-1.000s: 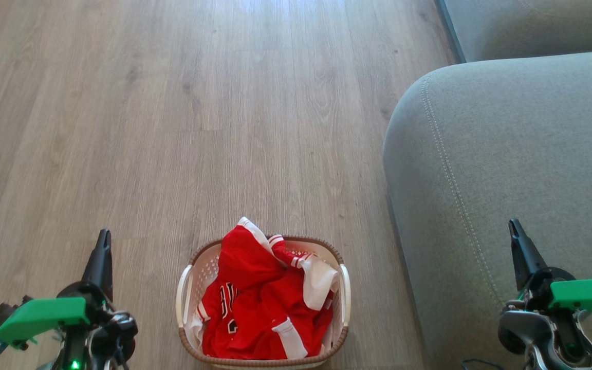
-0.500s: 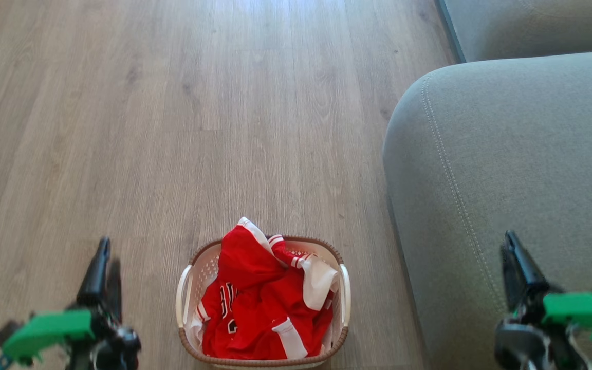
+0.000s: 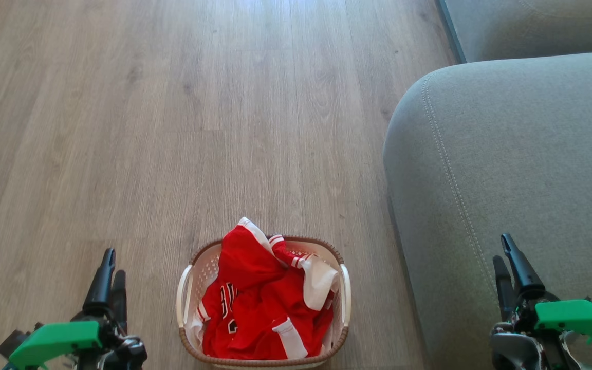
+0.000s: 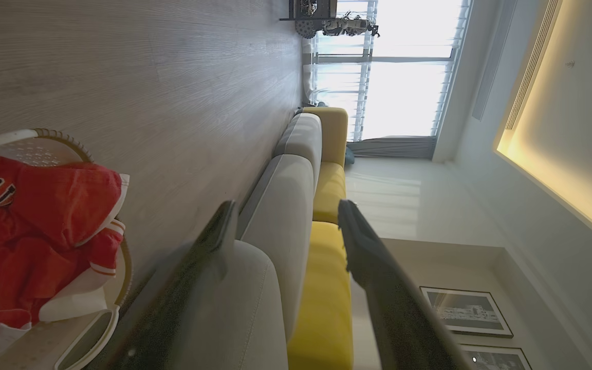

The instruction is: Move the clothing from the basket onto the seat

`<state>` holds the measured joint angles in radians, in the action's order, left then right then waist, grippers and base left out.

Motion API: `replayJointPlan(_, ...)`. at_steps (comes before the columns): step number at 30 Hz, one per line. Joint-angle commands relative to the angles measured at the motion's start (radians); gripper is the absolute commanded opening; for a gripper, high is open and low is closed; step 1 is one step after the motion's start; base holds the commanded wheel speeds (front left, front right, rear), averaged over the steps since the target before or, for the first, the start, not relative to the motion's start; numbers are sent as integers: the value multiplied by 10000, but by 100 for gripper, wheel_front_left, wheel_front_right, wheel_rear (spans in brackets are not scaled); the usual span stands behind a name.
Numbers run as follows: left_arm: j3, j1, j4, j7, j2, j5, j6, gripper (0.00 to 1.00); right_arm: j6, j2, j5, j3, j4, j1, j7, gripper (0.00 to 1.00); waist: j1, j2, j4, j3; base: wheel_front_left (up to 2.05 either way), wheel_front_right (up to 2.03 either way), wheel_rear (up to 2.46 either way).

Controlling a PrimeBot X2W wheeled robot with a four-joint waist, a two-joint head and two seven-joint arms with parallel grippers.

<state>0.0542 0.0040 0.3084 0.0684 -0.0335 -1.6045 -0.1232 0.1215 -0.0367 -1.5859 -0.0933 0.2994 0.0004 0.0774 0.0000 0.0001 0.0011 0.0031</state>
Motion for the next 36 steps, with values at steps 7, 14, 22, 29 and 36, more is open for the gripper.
replayJointPlan(7,-95,-525,-644,-268,-133,474,-14,100,21,-118,372,172,-704,-399,-312,100,0,-1,-12,1,0,0,0)
replayJointPlan(14,-86,-544,-871,-445,-124,962,-18,100,25,-113,759,219,-1056,-397,-490,100,0,-1,-21,-3,0,0,0)
replayJointPlan(22,-178,-548,-1185,-709,-143,2359,-23,100,31,-227,1979,452,-1427,-349,-758,100,0,-1,-44,-4,0,0,0)
replayJointPlan(29,-214,-568,-1423,-913,-141,3617,-27,100,36,-260,2995,599,-1680,-315,-966,100,0,-1,-60,19,0,0,0)
replayJointPlan(36,-345,-549,-1615,-1118,-154,4934,-31,100,41,-299,3942,673,-1883,-283,-1174,100,0,-1,-76,20,0,0,0)
